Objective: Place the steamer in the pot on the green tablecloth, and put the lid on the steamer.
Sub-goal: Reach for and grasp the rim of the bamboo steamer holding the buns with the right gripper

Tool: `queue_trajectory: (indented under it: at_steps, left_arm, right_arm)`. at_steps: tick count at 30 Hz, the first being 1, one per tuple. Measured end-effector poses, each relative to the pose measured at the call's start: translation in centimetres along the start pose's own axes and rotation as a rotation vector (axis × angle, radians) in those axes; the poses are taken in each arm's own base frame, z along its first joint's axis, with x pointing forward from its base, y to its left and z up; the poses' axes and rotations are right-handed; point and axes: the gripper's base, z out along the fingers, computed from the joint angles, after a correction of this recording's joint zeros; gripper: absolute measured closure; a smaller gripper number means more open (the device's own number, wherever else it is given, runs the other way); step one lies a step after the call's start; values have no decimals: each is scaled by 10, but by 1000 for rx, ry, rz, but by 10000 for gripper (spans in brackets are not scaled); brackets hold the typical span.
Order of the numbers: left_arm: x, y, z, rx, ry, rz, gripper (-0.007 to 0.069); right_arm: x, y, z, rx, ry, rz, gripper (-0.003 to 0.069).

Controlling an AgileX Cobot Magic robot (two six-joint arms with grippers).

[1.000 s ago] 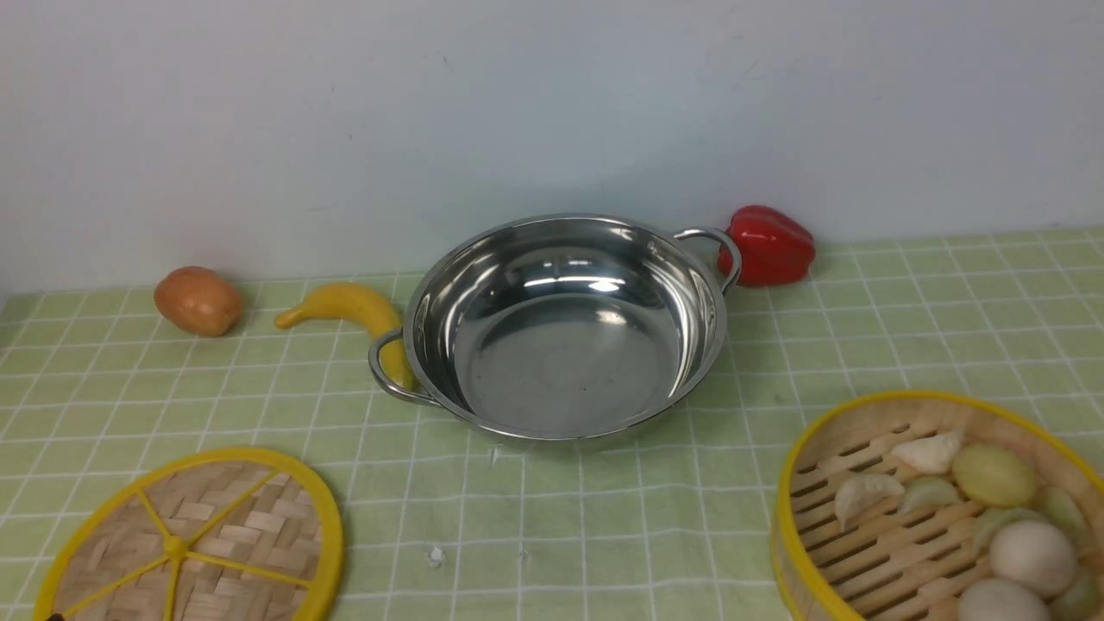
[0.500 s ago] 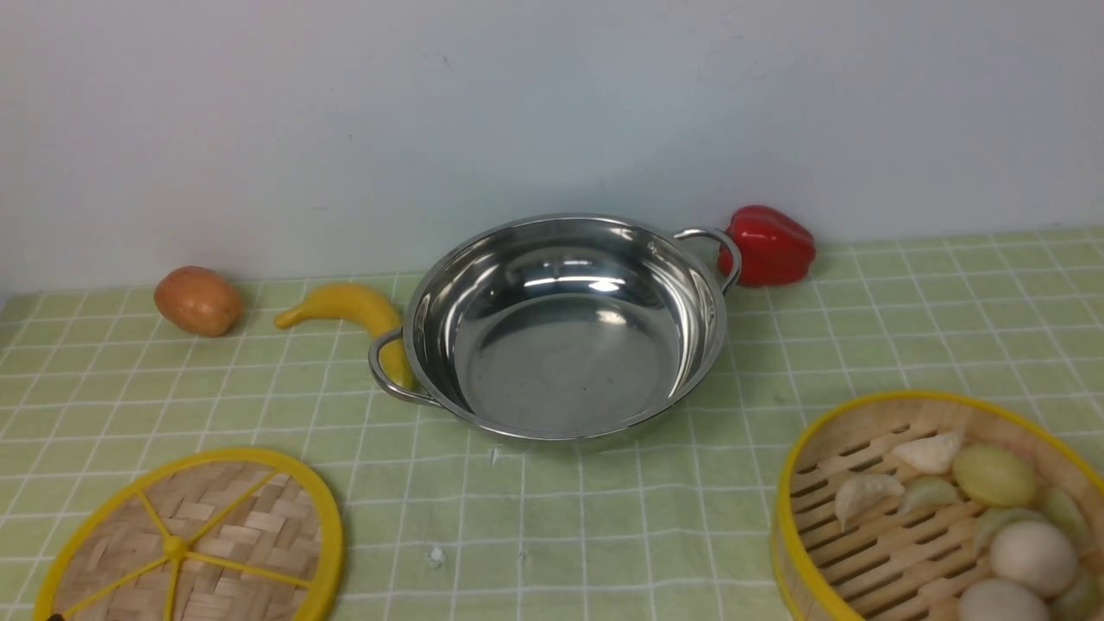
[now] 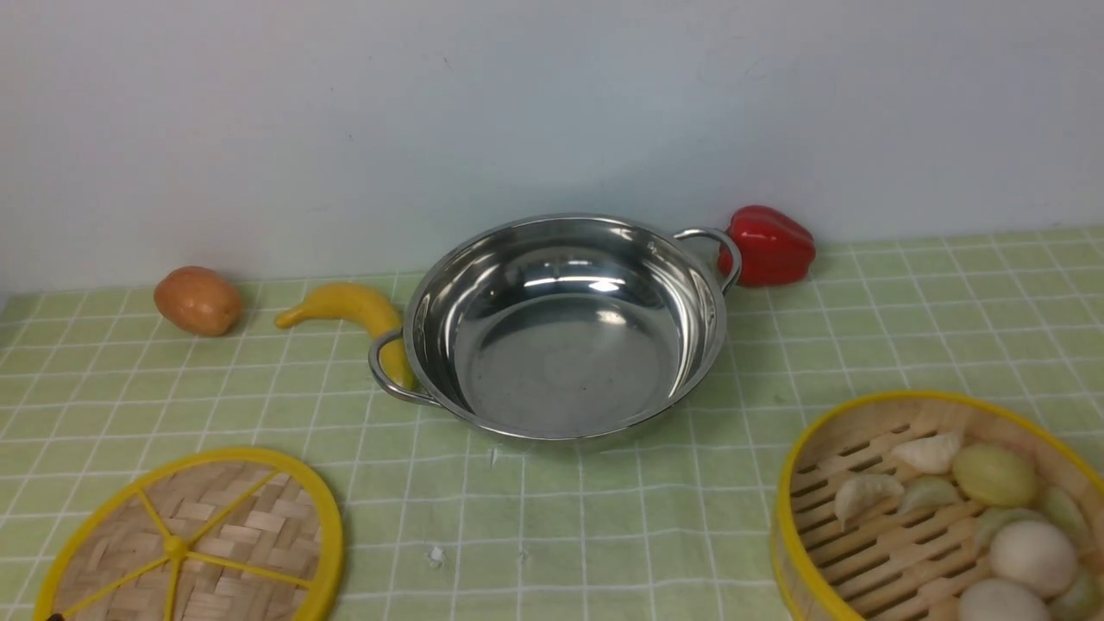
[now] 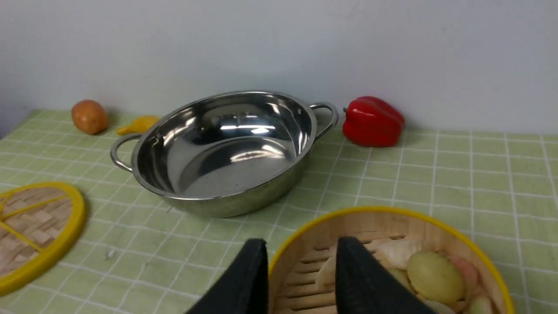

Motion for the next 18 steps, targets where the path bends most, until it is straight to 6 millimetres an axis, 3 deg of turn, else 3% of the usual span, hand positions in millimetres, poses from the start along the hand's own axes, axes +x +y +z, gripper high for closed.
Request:
queue_trajectory:
  at_steps: [10,15,18]
  left_arm:
    - [0,0,0,0,0,0,382]
    - [0,0,0,0,0,0,382]
    - [0,0,0,0,0,0,382]
  right_arm:
    - [3,23,-2,-247,89,196,419]
    - [10,30,-3,-327,191,135,419]
    - [13,25,10,-296,325,58,419]
